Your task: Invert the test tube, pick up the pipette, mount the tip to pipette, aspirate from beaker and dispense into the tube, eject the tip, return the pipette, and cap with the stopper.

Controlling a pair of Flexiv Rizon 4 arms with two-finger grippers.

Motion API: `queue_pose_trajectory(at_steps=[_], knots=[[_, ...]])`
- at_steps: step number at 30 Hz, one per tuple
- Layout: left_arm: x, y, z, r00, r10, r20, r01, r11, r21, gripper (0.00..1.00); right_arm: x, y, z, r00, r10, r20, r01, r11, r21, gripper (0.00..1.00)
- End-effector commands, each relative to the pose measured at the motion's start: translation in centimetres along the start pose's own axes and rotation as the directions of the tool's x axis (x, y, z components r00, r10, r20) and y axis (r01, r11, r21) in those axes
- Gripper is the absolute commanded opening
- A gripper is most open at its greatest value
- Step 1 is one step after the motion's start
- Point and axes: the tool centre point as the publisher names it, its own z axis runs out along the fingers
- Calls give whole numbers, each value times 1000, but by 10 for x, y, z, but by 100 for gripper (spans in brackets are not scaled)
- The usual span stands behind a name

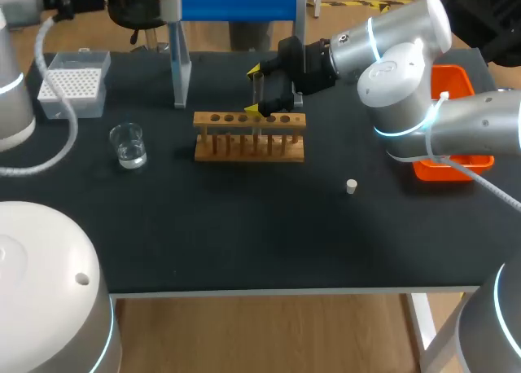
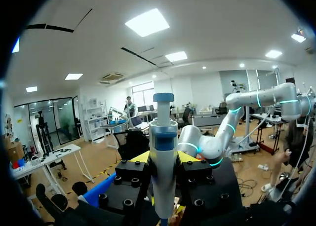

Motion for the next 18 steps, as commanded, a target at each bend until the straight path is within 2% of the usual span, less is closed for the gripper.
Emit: queue_pose_trajectory(at_steps=[1, 10, 18], knots=[[-6, -13, 28, 1000, -1, -24, 1, 1000, 4, 0, 0, 0, -1, 1000, 0, -2, 0, 1000, 2, 100], [-4, -22, 67, 993, -28, -111, 33, 999, 40, 0, 0, 0, -1, 1000, 0, -2, 0, 1000, 2, 100], [-3, -20, 101, 981, -58, -184, 70, 995, 64, 0, 0, 0, -1, 1000, 0, -2, 0, 1000, 2, 100]])
